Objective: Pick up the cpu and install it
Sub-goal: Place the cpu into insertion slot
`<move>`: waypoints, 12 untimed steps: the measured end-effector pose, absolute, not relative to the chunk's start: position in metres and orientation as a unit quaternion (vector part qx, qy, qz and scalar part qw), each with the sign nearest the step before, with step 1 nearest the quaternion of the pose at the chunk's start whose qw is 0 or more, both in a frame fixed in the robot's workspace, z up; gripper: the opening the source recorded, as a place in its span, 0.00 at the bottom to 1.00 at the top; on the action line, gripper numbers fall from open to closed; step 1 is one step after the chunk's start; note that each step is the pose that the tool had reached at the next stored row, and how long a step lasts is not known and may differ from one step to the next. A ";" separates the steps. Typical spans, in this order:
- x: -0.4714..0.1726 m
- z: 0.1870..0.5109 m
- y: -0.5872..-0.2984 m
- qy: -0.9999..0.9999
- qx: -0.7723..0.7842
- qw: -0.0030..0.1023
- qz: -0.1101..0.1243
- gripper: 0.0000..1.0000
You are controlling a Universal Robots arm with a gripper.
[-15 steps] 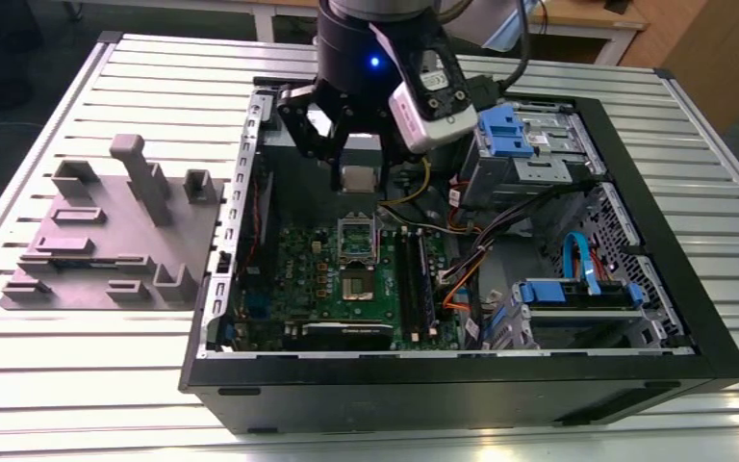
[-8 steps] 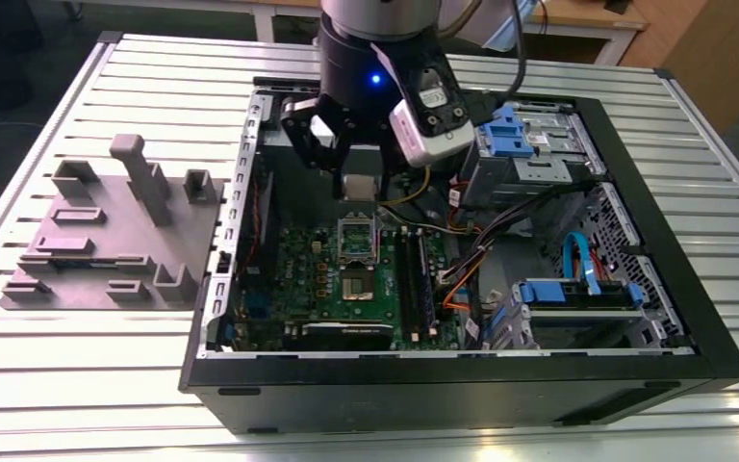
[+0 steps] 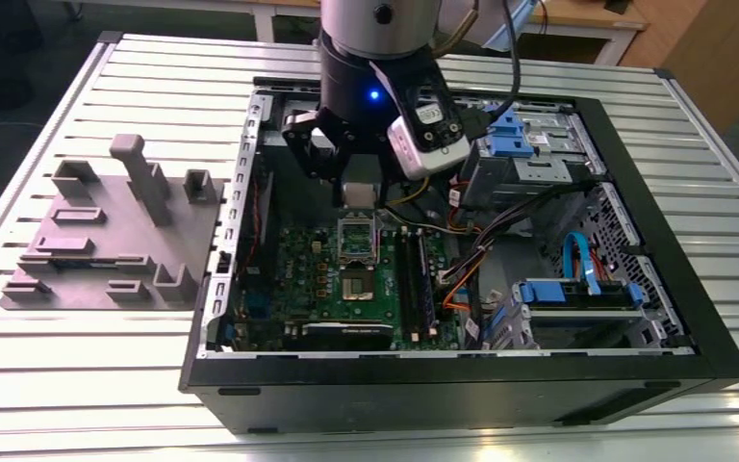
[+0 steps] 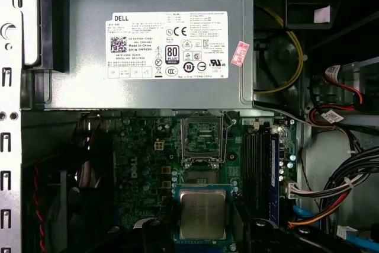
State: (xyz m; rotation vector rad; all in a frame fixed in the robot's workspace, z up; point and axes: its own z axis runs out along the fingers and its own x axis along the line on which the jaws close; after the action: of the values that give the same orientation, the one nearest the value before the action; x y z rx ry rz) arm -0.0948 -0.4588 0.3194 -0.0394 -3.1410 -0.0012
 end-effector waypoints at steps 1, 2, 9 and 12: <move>-0.095 0.319 -0.459 -1.000 -0.013 0.000 0.000 0.47; -0.095 0.319 -0.459 -1.000 -0.013 0.000 0.000 0.47; -0.094 0.313 -0.459 -1.000 -0.013 0.000 0.000 0.47; -0.095 0.308 -0.459 -1.000 -0.013 0.000 0.000 0.47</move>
State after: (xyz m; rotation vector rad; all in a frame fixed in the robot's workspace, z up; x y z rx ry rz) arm -0.0945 -0.4590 0.3077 -0.0395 -3.1410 -0.0012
